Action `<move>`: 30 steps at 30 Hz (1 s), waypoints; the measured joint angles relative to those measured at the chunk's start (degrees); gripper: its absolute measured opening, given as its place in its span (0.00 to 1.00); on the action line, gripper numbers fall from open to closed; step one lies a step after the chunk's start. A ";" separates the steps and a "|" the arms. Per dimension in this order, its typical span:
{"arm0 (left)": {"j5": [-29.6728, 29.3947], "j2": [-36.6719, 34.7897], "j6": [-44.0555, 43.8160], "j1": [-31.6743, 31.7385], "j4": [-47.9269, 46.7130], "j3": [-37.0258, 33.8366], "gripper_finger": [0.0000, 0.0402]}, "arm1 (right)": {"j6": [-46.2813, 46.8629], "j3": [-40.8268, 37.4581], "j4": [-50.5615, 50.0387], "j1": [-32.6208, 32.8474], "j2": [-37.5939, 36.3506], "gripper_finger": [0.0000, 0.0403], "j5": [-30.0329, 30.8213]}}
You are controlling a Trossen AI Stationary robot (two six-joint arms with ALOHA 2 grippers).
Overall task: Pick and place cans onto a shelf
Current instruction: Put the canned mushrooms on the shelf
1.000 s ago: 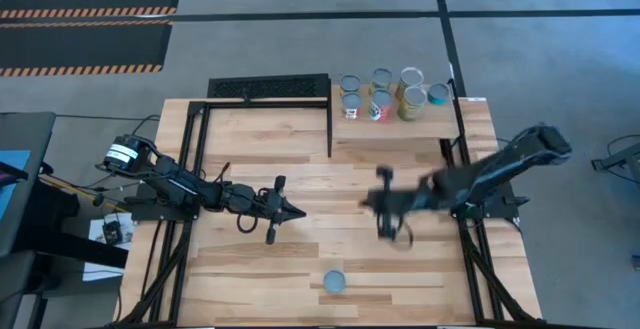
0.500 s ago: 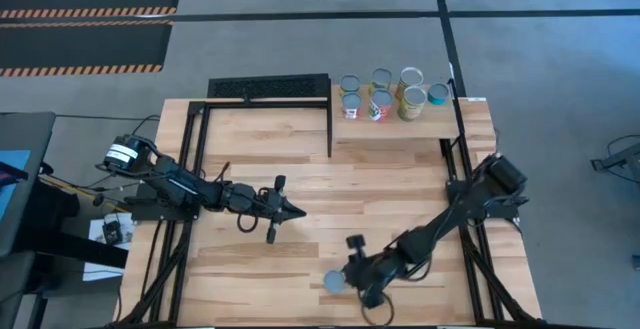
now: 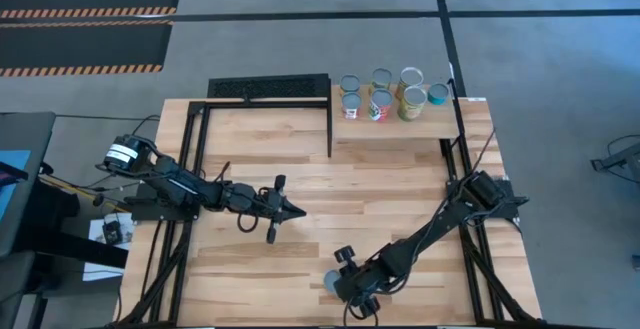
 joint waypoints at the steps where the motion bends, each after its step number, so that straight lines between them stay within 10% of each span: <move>1: 0.00 0.00 0.00 0.00 0.02 0.00 0.00 | 0.01 0.02 -0.36 -0.10 0.13 0.30 -0.01; 9: 0.02 0.00 -0.33 0.00 0.09 0.00 0.00 | 2.06 -0.35 -8.72 -2.86 -3.68 0.03 -0.47; 30: 0.02 0.00 -1.38 0.00 0.54 0.00 0.00 | 19.64 -7.88 -56.07 -21.58 -47.51 0.01 16.97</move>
